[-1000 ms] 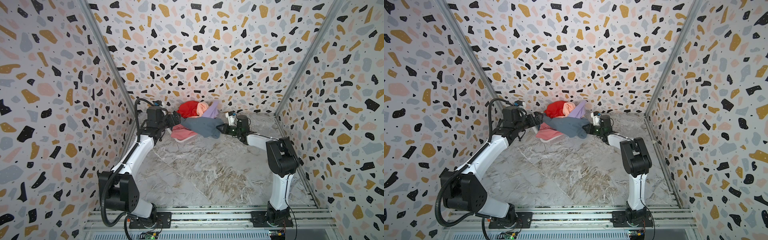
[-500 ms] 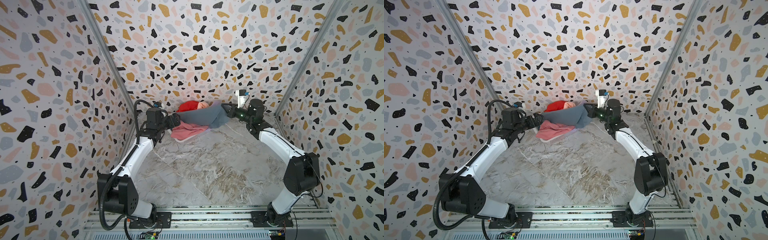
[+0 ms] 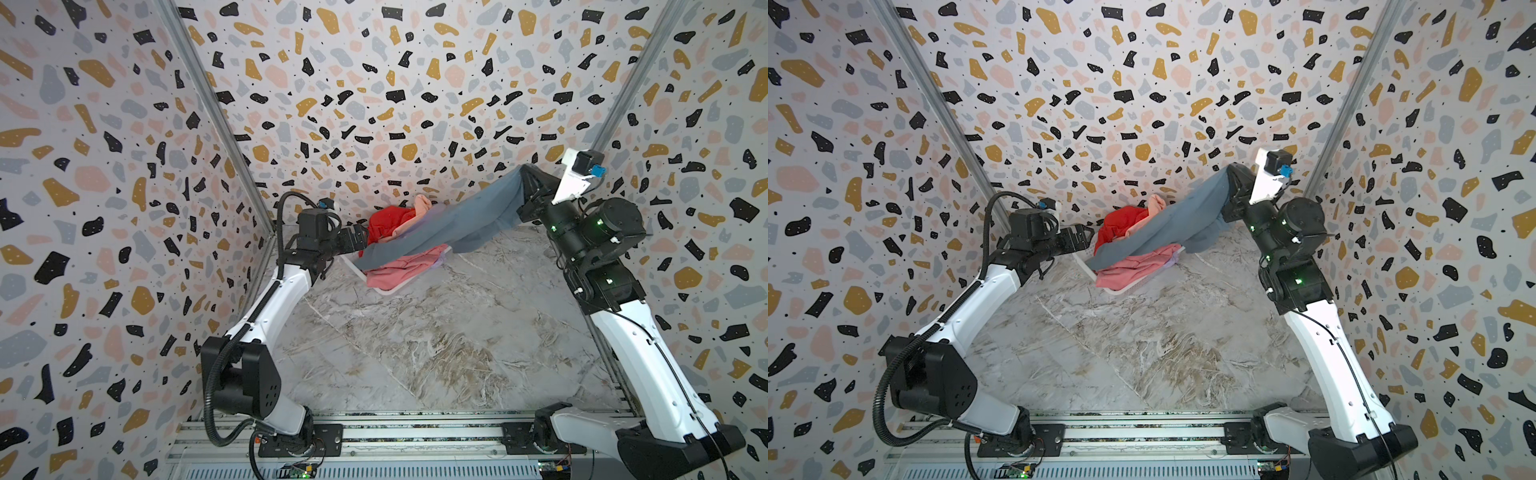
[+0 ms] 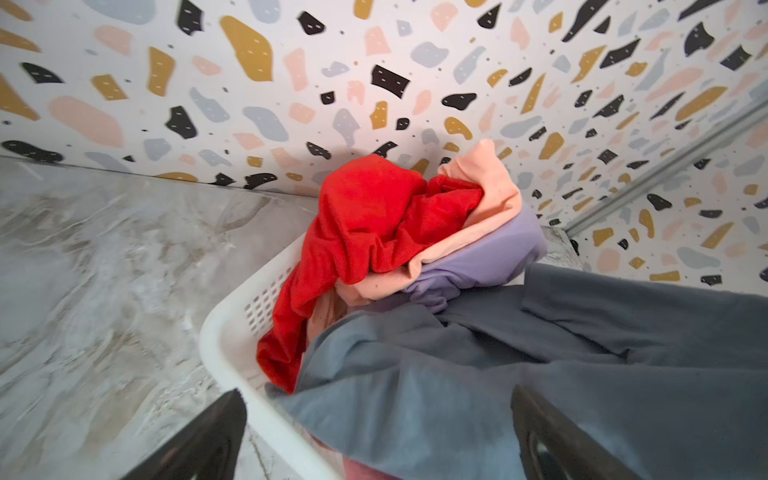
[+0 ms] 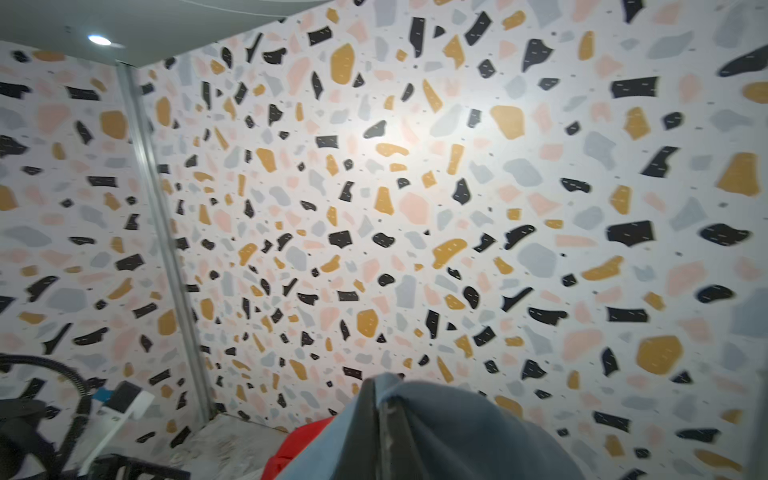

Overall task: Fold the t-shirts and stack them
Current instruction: 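Lift the grey-blue shirt high out of the basket with the right gripper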

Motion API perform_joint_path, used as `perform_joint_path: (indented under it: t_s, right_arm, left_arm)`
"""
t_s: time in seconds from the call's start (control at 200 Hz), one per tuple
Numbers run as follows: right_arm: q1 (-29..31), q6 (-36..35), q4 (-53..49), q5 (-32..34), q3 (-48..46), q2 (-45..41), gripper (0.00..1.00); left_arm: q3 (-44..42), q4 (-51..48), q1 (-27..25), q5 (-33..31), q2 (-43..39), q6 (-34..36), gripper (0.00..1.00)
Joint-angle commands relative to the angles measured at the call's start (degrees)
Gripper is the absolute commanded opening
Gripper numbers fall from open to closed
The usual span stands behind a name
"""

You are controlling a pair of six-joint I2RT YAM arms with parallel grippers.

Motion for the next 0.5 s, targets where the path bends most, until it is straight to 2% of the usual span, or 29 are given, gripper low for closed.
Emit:
perform_joint_path:
  t_s: [0.0, 0.095, 0.205, 0.496]
  right_arm:
    - [-1.73, -3.36, 2.78, 4.55, 1.15, -1.38, 0.00]
    - [-1.69, -6.81, 3.36, 3.99, 7.39, -0.07, 0.00]
    - [-1.69, -10.23, 6.29, 6.50, 11.68, -0.18, 0.00]
    - [-1.75, -24.07, 16.40, 18.92, 16.73, -2.79, 0.00]
  left_arm:
    - [1.55, -0.94, -2.49, 2.46, 2.91, 1.85, 1.00]
    - [1.52, 0.51, -3.99, 3.22, 5.12, 0.43, 1.00]
    - [3.47, -0.66, -6.53, 3.01, 7.70, 0.91, 1.00]
    - [9.26, -3.59, -11.64, 2.78, 10.85, 3.51, 1.00]
